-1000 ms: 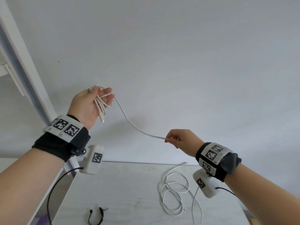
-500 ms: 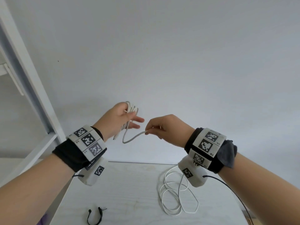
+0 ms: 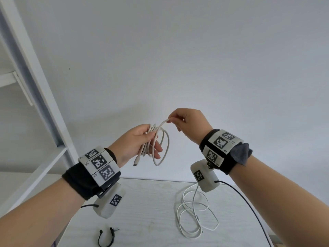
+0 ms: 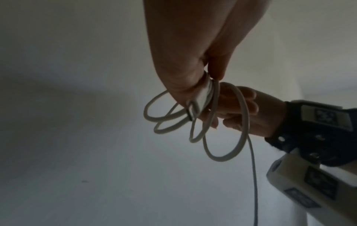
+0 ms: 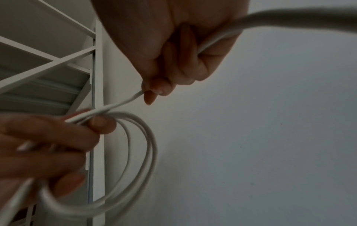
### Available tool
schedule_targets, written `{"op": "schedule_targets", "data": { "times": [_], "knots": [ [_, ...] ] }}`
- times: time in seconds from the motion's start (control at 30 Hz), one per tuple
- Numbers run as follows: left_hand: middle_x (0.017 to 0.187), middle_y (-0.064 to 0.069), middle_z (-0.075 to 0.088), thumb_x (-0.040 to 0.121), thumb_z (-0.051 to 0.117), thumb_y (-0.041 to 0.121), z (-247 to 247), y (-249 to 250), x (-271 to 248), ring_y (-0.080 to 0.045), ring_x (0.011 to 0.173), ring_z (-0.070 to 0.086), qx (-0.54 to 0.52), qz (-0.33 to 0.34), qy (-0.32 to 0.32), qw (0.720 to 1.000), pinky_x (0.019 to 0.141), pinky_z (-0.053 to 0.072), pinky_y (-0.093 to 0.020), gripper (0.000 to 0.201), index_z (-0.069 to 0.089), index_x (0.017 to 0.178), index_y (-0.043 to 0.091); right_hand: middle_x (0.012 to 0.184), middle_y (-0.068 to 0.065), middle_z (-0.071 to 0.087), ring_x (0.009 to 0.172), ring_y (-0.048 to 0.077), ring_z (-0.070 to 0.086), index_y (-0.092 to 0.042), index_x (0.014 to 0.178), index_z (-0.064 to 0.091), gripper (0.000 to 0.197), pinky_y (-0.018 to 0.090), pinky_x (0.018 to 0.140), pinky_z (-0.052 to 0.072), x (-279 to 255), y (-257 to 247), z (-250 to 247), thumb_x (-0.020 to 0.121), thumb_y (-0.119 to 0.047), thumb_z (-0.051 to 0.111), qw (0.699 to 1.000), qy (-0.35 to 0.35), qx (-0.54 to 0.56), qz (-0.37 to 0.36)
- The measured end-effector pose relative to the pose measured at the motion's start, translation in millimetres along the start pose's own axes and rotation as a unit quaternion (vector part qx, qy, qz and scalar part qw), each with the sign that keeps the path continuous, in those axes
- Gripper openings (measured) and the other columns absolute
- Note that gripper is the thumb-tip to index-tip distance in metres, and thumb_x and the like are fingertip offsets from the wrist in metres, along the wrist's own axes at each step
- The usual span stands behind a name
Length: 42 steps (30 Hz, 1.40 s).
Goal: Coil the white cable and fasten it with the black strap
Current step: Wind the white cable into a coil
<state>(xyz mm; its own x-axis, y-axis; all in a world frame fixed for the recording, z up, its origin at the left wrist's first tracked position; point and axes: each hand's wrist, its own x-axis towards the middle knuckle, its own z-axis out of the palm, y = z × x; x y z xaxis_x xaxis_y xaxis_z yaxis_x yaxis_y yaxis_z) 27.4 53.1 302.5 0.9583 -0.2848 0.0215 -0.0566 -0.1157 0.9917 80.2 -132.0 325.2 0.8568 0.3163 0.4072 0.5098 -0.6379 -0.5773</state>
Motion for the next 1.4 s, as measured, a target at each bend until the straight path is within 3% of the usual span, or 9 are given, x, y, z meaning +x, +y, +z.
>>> {"op": "schedule_targets", "data": {
  "times": [0.1, 0.23, 0.43, 0.77, 0.97, 1.03, 1.17, 1.3, 1.4],
  "knots": [
    [0.055, -0.002, 0.057, 0.099, 0.035, 0.013, 4, 2, -1, -0.019, 0.048, 0.056, -0.072, 0.006, -0.003, 0.997, 0.079, 0.053, -0.042, 0.021, 0.049, 0.088, 0.005, 0.054, -0.007, 0.053, 0.044, 0.001, 0.045, -0.021, 0.079, 0.066, 0.018, 0.009, 0.048, 0.036, 2, 4, 4, 0.089, -0.018, 0.051, 1.0, 0.005, 0.005, 0.005],
    [0.053, 0.005, 0.038, 0.099, 0.036, 0.019, 4, 1, 3, -0.011, 0.044, 0.035, -0.085, 0.005, -0.002, 0.996, 0.063, 0.052, -0.027, 0.023, 0.052, 0.091, 0.005, 0.056, -0.004, 0.054, 0.046, 0.005, 0.043, -0.023, 0.078, 0.064, 0.018, 0.01, 0.046, 0.035, 4, 5, 6, 0.089, -0.019, 0.051, 1.0, 0.012, 0.017, 0.009],
    [0.046, 0.011, 0.034, 0.098, 0.037, 0.017, -17, 5, 9, -0.005, 0.038, 0.028, -0.137, 0.024, 0.023, 0.99, 0.05, 0.046, -0.019, 0.025, 0.054, 0.082, 0.007, 0.055, -0.002, 0.05, 0.047, 0.007, 0.042, -0.016, 0.073, 0.064, 0.027, 0.013, 0.046, 0.032, 0, 24, 5, 0.088, -0.036, 0.053, 0.999, -0.037, 0.005, 0.036],
    [0.043, 0.01, 0.036, 0.097, 0.037, 0.026, -76, 20, 19, -0.004, 0.034, 0.034, -0.339, 0.049, 0.114, 0.933, 0.053, 0.052, -0.017, 0.026, 0.05, 0.079, 0.011, 0.051, -0.007, 0.042, 0.043, 0.002, 0.039, -0.021, 0.069, 0.063, 0.029, 0.025, 0.053, 0.042, -29, 71, 4, 0.092, -0.02, 0.046, 0.981, -0.089, 0.107, 0.138],
    [0.044, 0.01, 0.04, 0.099, 0.036, 0.03, -60, 9, 29, -0.004, 0.038, 0.037, -0.367, 0.037, 0.149, 0.918, 0.064, 0.053, -0.02, 0.029, 0.05, 0.079, 0.013, 0.058, -0.006, 0.045, 0.05, 0.004, 0.043, -0.019, 0.077, 0.065, 0.028, 0.021, 0.05, 0.032, -36, 56, 18, 0.093, -0.023, 0.043, 0.983, -0.125, -0.018, 0.133],
    [0.046, 0.01, 0.043, 0.099, 0.036, 0.03, -54, 9, 30, -0.004, 0.039, 0.041, -0.368, 0.029, 0.139, 0.919, 0.069, 0.054, -0.022, 0.028, 0.051, 0.082, 0.013, 0.061, -0.006, 0.047, 0.057, 0.013, 0.045, -0.017, 0.078, 0.066, 0.03, 0.023, 0.053, 0.035, -37, 50, 23, 0.093, -0.024, 0.041, 0.98, -0.143, -0.049, 0.13],
    [0.052, 0.01, 0.049, 0.098, 0.038, 0.025, -43, 5, 29, -0.004, 0.045, 0.047, -0.323, 0.031, 0.1, 0.94, 0.066, 0.057, -0.02, 0.025, 0.058, 0.094, 0.01, 0.061, -0.007, 0.046, 0.056, 0.009, 0.043, -0.012, 0.081, 0.068, 0.034, 0.02, 0.054, 0.033, -36, 39, 28, 0.094, -0.025, 0.04, 0.976, -0.165, -0.075, 0.124],
    [0.063, 0.006, 0.051, 0.098, 0.037, 0.018, -32, 0, 27, -0.004, 0.052, 0.052, -0.29, 0.036, 0.083, 0.953, 0.08, 0.053, -0.024, 0.025, 0.06, 0.098, 0.009, 0.059, -0.009, 0.045, 0.054, 0.007, 0.041, -0.017, 0.075, 0.065, 0.033, 0.02, 0.052, 0.03, -36, 23, 32, 0.094, -0.025, 0.039, 0.966, -0.215, -0.099, 0.107],
    [0.074, 0.0, 0.055, 0.097, 0.038, 0.014, -24, -1, 26, -0.009, 0.062, 0.061, -0.264, 0.043, 0.07, 0.961, 0.072, 0.055, -0.022, 0.022, 0.058, 0.092, 0.008, 0.061, -0.009, 0.048, 0.055, 0.009, 0.044, -0.017, 0.076, 0.067, 0.034, 0.021, 0.054, 0.034, -39, 8, 35, 0.094, -0.026, 0.039, 0.957, -0.257, -0.111, 0.081]
  ]
}}
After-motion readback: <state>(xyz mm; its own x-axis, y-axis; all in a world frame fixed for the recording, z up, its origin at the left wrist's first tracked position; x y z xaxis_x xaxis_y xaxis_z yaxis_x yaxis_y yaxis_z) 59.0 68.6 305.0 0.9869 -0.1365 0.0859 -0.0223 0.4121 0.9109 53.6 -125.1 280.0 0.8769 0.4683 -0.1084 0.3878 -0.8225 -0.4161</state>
